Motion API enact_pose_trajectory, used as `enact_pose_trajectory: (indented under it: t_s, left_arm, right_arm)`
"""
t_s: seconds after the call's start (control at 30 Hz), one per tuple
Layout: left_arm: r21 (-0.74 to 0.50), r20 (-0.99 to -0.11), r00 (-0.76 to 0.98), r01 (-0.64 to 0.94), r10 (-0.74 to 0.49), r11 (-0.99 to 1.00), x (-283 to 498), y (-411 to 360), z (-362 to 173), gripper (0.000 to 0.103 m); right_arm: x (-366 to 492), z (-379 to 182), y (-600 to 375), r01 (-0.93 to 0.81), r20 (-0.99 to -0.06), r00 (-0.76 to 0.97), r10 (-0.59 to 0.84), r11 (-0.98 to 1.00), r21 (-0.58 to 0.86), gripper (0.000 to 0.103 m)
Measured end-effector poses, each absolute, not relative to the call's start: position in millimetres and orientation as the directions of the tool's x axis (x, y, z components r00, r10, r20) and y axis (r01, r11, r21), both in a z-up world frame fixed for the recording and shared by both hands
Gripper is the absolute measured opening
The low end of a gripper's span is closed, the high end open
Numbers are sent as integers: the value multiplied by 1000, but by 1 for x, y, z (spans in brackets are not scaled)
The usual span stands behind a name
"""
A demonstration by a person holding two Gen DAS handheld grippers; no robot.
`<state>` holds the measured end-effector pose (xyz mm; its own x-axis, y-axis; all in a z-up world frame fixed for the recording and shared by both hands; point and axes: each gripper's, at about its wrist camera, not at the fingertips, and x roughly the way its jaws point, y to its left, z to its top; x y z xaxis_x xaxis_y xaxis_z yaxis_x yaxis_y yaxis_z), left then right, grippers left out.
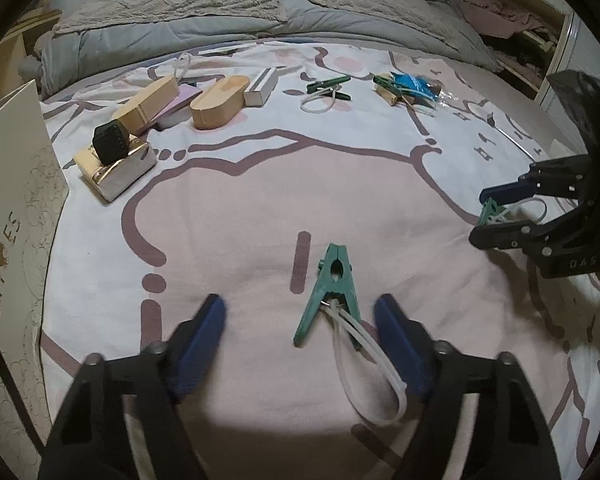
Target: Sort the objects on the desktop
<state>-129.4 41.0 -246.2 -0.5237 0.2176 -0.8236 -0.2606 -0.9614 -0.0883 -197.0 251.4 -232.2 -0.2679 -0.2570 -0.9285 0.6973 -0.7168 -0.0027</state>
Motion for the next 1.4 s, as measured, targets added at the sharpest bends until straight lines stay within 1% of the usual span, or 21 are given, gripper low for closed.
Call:
enact_pose_trajectory:
  t_s: [0.13, 0.2, 0.4, 0.47, 0.83, 1.13, 1.3, 1.4]
  left_arm:
    - [-80, -822, -529, -262, 212, -962, -128, 43, -244, 57]
    - [-79, -820, -529, -271, 217, -959, -126, 46, -243, 47]
    - [-76, -820, -524, -302, 232, -950, -124, 55, -241, 32]
    - [-78, -821, -520, -309, 237, -948, -125, 57, -240, 29]
    - [-73, -817, -517, -348, 256, -935, -123, 69, -235, 29]
    - [-109, -797, -529, -347, 291, -931, -122, 70, -219, 29]
    - [-98, -819, -503, -352, 277, -931, -122, 72, -225, 29]
    - [-59, -843, -482, -358, 238, -932, -122, 75, -236, 29]
  right_arm:
    - [-196, -233, 252, 689, -929, -264, -259, -725, 7, 54]
    - [-194, -233, 252, 687, -930, -263, -257, -727, 7, 54]
    - [-190, -233, 248, 674, -934, -257, -248, -738, 11, 54]
    - [-185, -233, 246, 678, -934, -266, -240, -735, -4, 54]
    - [-183, -234, 249, 679, -935, -269, -232, -734, -14, 54]
    - [-187, -222, 258, 655, -924, -283, -256, -756, 9, 54]
    - [-187, -219, 256, 650, -923, -285, -257, -760, 11, 54]
    - [-185, -223, 256, 653, -929, -276, -245, -757, 5, 54]
